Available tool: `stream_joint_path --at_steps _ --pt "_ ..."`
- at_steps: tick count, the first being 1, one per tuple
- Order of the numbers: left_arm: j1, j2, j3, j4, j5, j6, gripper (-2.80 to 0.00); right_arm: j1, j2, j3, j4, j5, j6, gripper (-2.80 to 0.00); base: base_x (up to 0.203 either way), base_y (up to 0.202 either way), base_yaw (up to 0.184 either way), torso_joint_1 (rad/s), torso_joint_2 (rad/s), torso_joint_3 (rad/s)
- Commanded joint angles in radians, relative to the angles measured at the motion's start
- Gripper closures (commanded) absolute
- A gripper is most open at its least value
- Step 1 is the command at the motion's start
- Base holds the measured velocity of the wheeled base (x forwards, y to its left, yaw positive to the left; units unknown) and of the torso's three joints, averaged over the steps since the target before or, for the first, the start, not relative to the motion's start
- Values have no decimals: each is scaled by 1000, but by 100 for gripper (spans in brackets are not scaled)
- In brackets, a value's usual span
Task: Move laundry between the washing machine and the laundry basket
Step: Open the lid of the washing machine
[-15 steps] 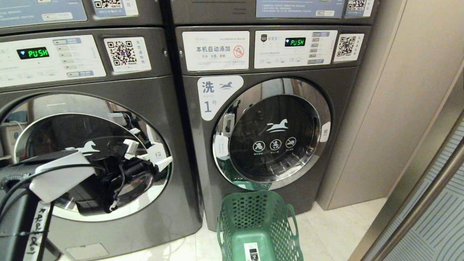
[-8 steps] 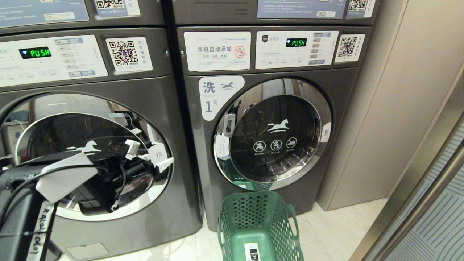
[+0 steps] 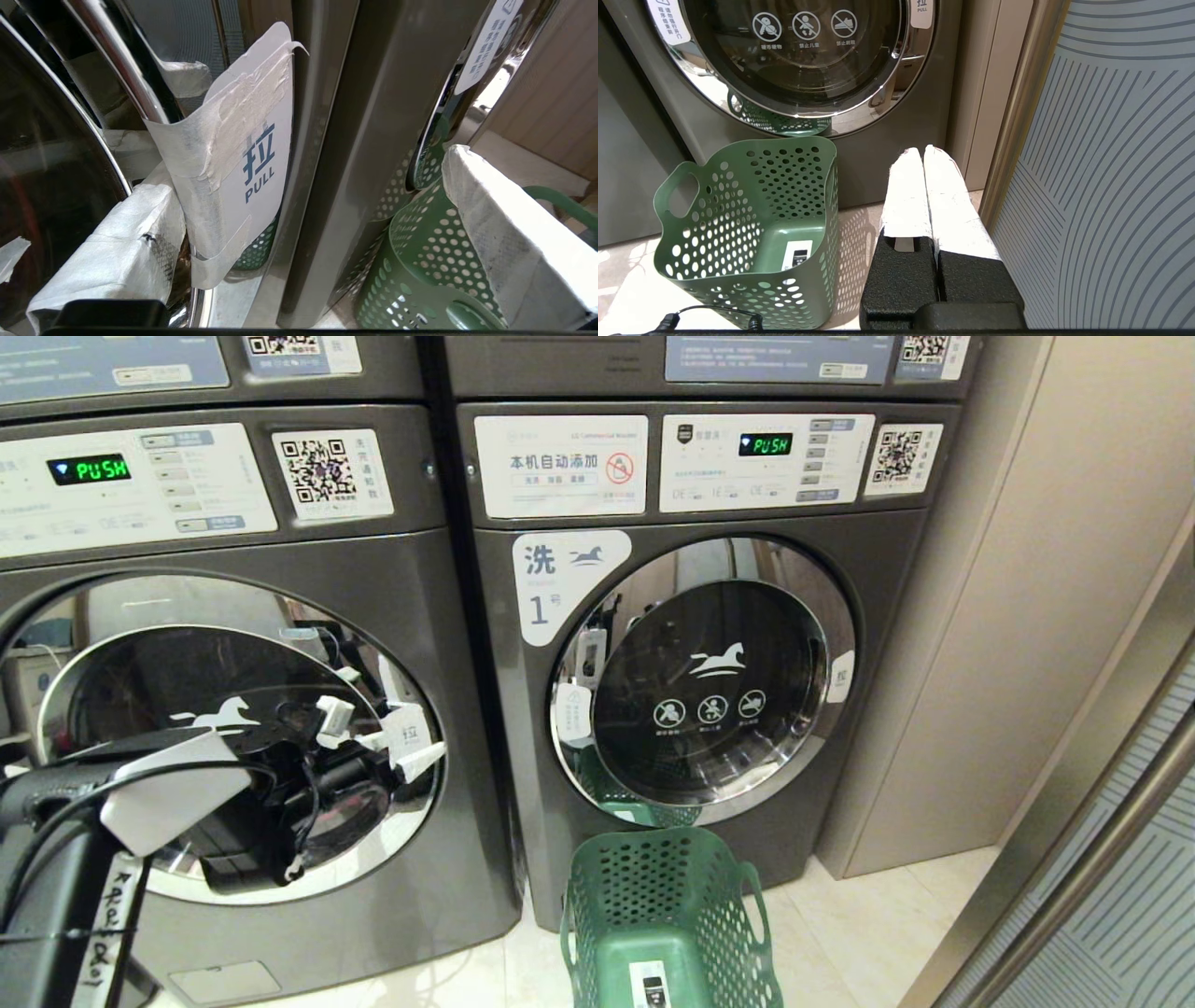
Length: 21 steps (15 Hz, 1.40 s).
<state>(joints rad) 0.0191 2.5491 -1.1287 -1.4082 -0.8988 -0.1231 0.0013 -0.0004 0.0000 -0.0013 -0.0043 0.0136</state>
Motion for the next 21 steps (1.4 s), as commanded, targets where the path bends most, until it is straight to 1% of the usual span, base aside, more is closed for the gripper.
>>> stream_joint_path --at_steps 1,5,7,8,9,10,11,14,16,17,19,21 --pt "-82 -1 1 -23 -12 -4 -280 0 0 0 0 0 0 0 0 0 0 0 0 0" --pt "-87 -5 26 -31 -23 -4 -280 0 0 0 0 0 0 0 0 0 0 0 0 0" --pt "-85 -13 67 -53 -79 -4 -280 0 0 0 0 0 0 0 0 0 0 0 0 0" --pt "-85 -15 94 -76 -85 -6 -280 0 0 0 0 0 0 0 0 0 0 0 0 0" --pt "-85 -15 119 -105 -88 -14 -280 0 0 0 0 0 0 0 0 0 0 0 0 0" --pt "-85 -14 137 -121 -90 -35 -280 0 0 0 0 0 0 0 0 0 0 0 0 0" --pt "-86 -12 142 -122 -91 -53 -280 0 0 0 0 0 0 0 0 0 0 0 0 0" --pt "-72 -21 156 -122 -79 -49 -280 0 0 0 0 0 0 0 0 0 0 0 0 0" --pt "-17 -73 199 -122 -73 -46 -280 0 0 0 0 0 0 0 0 0 0 0 0 0" --pt "27 -109 224 -122 -73 -42 -280 0 0 0 -1 0 0 0 0 0 0 0 0 0" --pt "133 -198 299 -122 -71 -26 -280 0 0 0 0 0 0 0 0 0 0 0 0 0" --pt "277 -287 425 -122 -71 2 -280 0 0 0 0 0 0 0 0 0 0 0 0 0"
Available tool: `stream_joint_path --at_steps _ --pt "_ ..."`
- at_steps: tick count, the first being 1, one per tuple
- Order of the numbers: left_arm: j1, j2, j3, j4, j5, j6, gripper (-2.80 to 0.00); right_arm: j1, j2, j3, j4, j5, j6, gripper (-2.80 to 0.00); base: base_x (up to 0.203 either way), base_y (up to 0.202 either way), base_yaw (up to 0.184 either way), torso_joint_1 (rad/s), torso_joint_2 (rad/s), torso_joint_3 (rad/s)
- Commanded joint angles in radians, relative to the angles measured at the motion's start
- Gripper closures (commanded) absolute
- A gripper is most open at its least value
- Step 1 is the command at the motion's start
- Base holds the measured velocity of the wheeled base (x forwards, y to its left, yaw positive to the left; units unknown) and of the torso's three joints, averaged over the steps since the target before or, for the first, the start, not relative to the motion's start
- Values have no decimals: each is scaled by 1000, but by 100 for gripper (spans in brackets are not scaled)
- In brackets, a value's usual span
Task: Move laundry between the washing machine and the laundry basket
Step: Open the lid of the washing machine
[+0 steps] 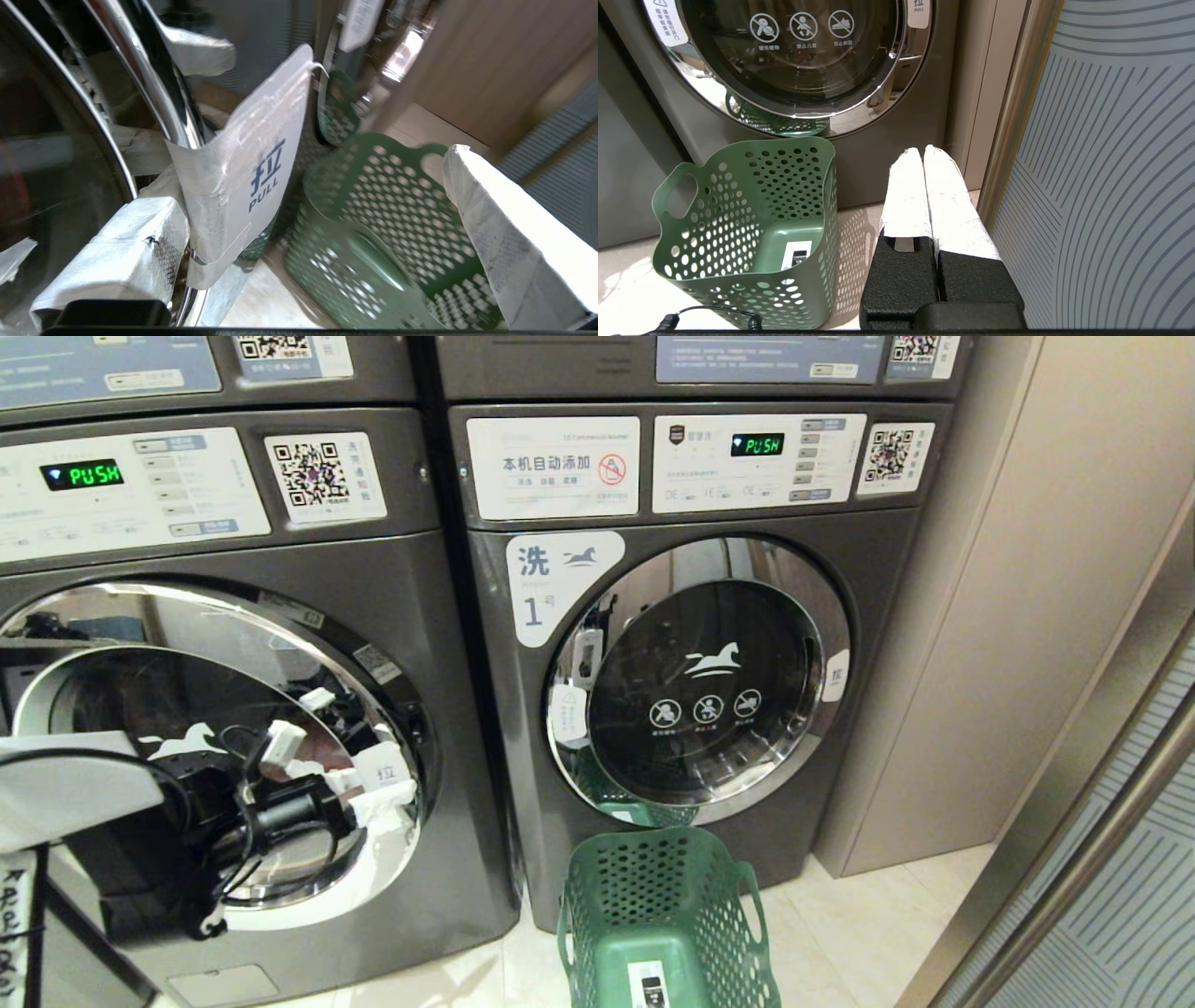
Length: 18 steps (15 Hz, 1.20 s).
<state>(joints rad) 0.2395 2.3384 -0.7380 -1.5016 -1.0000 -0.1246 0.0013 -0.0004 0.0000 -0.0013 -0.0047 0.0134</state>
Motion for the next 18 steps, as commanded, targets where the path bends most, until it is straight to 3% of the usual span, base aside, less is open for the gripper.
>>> stream_joint_path --at_steps 1,4,7,10,14,16,17,18 --pt "125 -116 79 -28 30 20 -280 0 0 0 0 0 0 0 0 0 0 0 0 0" --pt "340 -262 146 -28 30 39 -280 0 0 0 0 0 0 0 0 0 0 0 0 0" --pt "549 -425 171 -28 30 -3 -280 0 0 0 0 0 0 0 0 0 0 0 0 0" --pt "697 -622 151 -28 31 -60 -280 0 0 0 0 0 0 0 0 0 0 0 0 0" --pt "833 -1002 -4 -16 41 -258 -280 0 0 0 0 0 0 0 0 0 0 0 0 0" --pt "869 -1158 -199 160 73 -350 -280 0 0 0 0 0 0 0 0 0 0 0 0 0" --pt "881 -1213 -290 357 108 -372 -280 0 0 0 0 0 0 0 0 0 0 0 0 0" --pt "889 -1267 -380 632 143 -375 -280 0 0 0 0 0 0 0 0 0 0 0 0 0"
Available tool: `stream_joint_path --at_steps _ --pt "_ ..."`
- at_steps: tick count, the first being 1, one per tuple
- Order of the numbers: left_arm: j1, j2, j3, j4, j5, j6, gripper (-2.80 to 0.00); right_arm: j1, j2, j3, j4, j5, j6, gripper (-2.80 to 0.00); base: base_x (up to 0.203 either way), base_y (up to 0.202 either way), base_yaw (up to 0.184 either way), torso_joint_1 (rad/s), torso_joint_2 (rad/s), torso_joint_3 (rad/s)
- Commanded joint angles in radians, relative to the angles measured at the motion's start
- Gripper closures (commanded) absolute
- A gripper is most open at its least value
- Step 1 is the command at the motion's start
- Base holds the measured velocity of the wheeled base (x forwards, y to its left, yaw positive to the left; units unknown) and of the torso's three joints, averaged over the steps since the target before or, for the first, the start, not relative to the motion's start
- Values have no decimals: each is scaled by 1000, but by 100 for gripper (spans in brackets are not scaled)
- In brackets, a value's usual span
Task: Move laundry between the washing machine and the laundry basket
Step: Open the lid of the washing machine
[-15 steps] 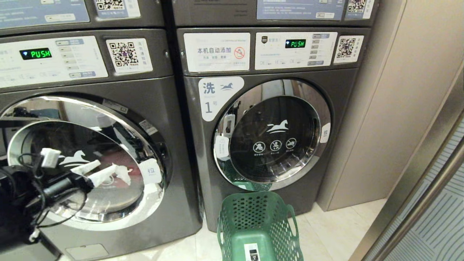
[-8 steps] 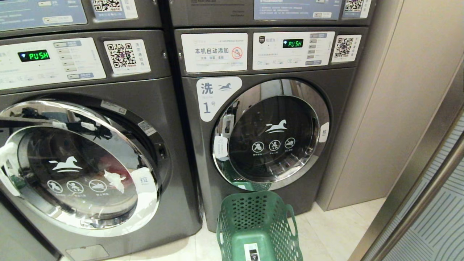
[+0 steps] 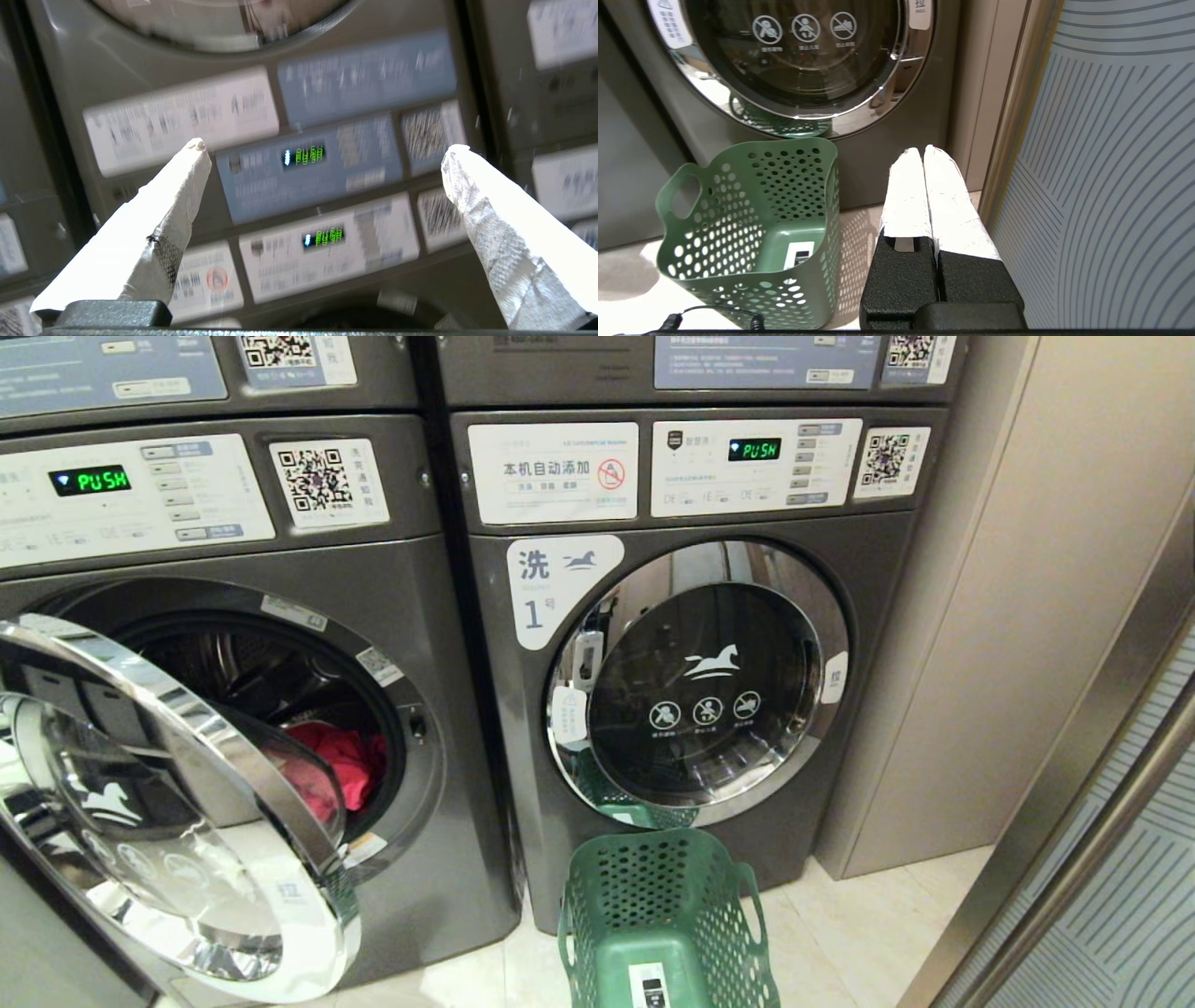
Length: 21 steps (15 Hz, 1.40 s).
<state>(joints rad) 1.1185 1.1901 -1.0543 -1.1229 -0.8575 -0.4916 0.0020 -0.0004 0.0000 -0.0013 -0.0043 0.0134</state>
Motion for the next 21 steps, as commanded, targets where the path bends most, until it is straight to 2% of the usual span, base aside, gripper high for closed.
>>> stream_joint_path --at_steps 1,2,3,4,5,6,8,9,10,11,12,14,16,18,19,21 --pt "13 -178 -132 518 25 17 -280 0 0 0 0 0 0 0 0 0 0 0 0 0" --pt "9 -250 -190 811 48 88 -280 0 0 0 0 0 0 0 0 0 0 0 0 0" --pt "-16 -311 -225 1048 84 211 -280 0 0 0 0 0 0 0 0 0 0 0 0 0" --pt "-78 -351 -239 1218 160 402 -280 0 0 0 0 0 0 0 0 0 0 0 0 0" --pt "-179 -370 -228 1308 264 538 -280 0 0 0 -2 0 0 0 0 0 0 0 0 0" --pt "-320 -382 -200 1323 381 604 -280 0 0 0 0 0 0 0 0 0 0 0 0 0" --pt "-649 -410 -88 1287 646 681 -280 0 0 0 0 0 0 0 0 0 0 0 0 0" --pt "-800 -438 16 1252 777 706 -280 0 0 0 0 0 0 0 0 0 0 0 0 0" --pt "-901 -468 151 1209 858 720 -280 0 0 0 0 0 0 0 0 0 0 0 0 0" --pt "-966 -497 308 1147 916 721 -280 0 0 0 0 0 0 0 0 0 0 0 0 0" --pt "-993 -521 460 1075 952 713 -280 0 0 0 0 0 0 0 0 0 0 0 0 0" --pt "-1005 -572 755 932 948 683 -280 0 0 0 0 0 0 0 0 0 0 0 0 0" --pt "-1000 -700 981 882 882 662 -280 0 0 0 0 0 0 0 0 0 0 0 0 0" --pt "-994 -871 1054 974 824 640 -280 0 0 0 0 0 2 0 0 0 0 0 0 0" --pt "-992 -911 1051 992 823 629 -280 0 0 0 0 0 2 0 0 0 0 0 0 0" --pt "-975 -909 1048 1017 950 676 -280 0 0 0 0 0 2 0 0 0 0 0 0 0"
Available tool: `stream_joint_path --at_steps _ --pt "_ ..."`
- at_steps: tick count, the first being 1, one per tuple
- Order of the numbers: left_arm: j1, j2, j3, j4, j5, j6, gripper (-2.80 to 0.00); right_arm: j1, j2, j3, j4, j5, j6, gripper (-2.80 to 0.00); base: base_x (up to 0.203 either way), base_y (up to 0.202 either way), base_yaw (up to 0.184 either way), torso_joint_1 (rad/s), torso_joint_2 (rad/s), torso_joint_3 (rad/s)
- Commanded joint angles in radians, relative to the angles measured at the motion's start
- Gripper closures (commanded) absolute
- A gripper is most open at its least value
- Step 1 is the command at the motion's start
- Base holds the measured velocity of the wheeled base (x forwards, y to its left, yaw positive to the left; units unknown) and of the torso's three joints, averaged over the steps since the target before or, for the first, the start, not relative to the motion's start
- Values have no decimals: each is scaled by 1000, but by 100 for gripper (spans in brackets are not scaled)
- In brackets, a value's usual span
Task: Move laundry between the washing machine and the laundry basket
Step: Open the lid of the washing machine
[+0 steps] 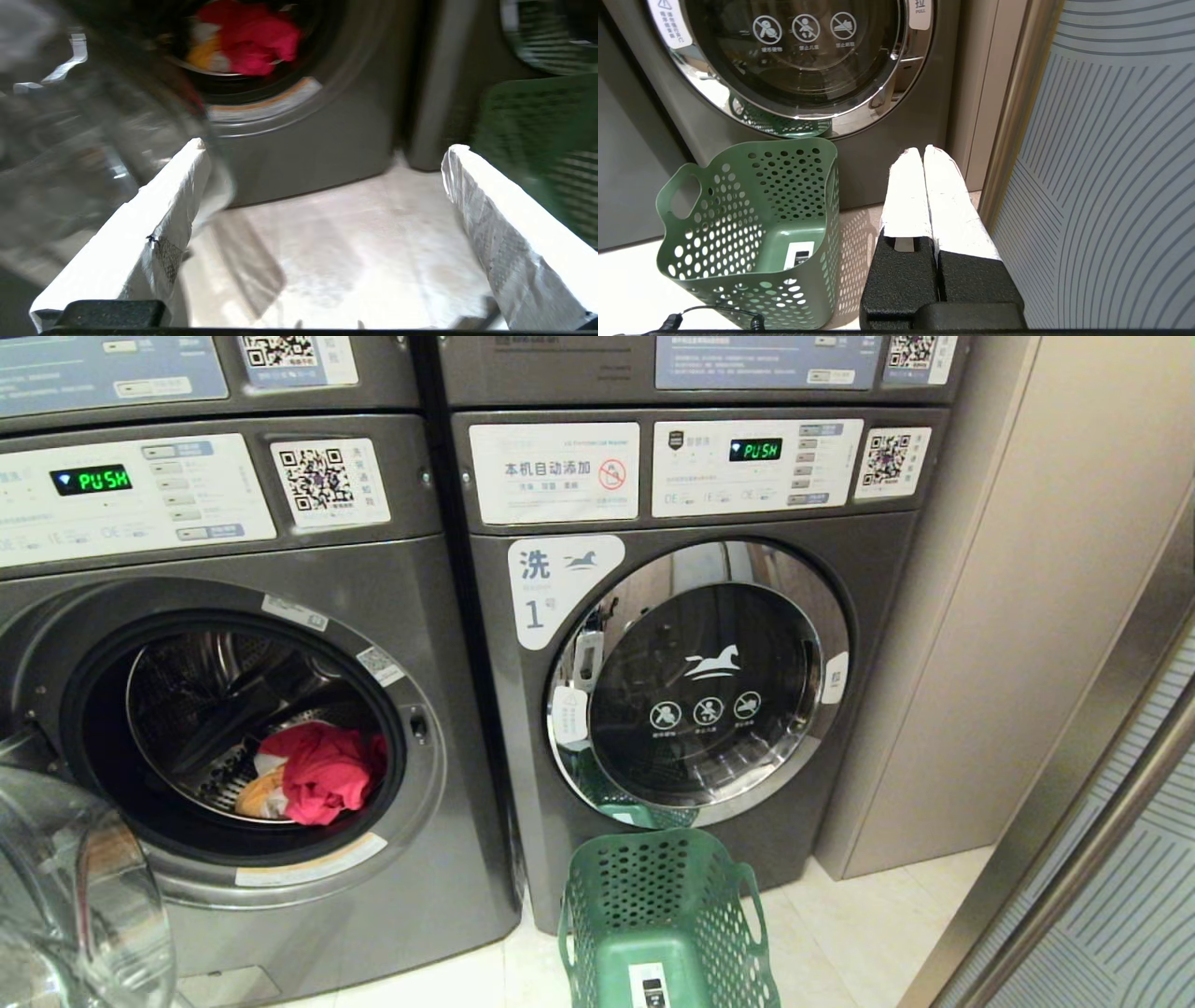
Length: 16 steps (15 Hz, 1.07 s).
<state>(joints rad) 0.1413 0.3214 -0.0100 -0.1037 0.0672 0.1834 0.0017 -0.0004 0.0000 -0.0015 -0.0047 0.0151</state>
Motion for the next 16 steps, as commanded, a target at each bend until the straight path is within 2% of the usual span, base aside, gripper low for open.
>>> stream_joint_path --at_steps 1,2,3,4,7,9,10,14,16 --pt "37 -29 0 15 26 32 -280 0 0 0 0 0 0 0 0 0 0 0 0 0" --pt "56 -21 -7 60 -14 49 -280 0 0 0 0 0 0 0 0 0 0 0 0 0" --pt "69 -21 -19 130 -102 54 -280 0 0 0 0 0 0 0 0 0 0 0 0 0" --pt "69 -34 -31 192 -138 53 -280 0 0 0 0 0 0 0 0 0 0 0 0 0" --pt "-39 -41 -30 199 -141 -2 -280 0 0 0 0 0 0 0 0 0 0 0 0 0" --pt "-163 -65 -30 199 -138 -17 -280 0 0 0 0 0 -1 0 0 0 0 0 0 0" --pt "-193 -79 -30 199 -137 -18 -280 0 0 0 0 0 0 0 0 0 0 0 0 0" --pt "-156 -317 -25 187 -105 -41 -280 0 0 0 0 0 0 0 0 0 0 0 0 0" --pt "-143 -323 -11 146 -87 -63 -280 0 0 0 0 0 0 0 0 0 0 0 0 0"
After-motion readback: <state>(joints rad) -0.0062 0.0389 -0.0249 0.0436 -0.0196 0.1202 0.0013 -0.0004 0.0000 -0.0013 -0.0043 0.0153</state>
